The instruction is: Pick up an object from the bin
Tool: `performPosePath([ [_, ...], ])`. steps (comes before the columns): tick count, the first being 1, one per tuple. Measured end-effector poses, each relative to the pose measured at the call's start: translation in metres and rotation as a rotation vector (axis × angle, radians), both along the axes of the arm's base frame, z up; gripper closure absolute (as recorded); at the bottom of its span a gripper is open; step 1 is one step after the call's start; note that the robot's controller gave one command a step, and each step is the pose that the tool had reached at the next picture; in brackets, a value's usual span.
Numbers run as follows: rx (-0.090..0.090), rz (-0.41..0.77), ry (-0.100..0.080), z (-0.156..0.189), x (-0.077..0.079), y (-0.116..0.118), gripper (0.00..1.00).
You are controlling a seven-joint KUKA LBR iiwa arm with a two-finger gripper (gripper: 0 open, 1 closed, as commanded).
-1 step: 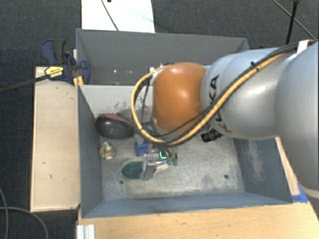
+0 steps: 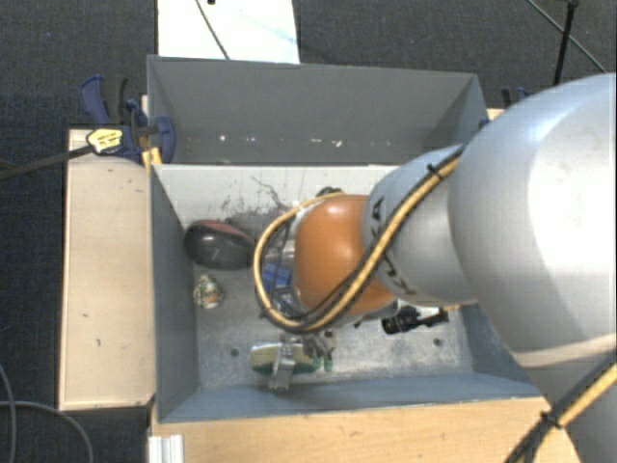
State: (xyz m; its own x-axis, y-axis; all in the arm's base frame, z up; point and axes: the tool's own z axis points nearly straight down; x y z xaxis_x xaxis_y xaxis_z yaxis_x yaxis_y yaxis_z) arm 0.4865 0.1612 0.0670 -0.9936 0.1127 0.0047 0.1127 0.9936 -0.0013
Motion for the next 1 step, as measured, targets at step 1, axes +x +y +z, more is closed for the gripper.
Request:
performPosePath([
  [1,0.002,-0.004,-0.006,0.0033,0.0019,0.0009,1.0],
])
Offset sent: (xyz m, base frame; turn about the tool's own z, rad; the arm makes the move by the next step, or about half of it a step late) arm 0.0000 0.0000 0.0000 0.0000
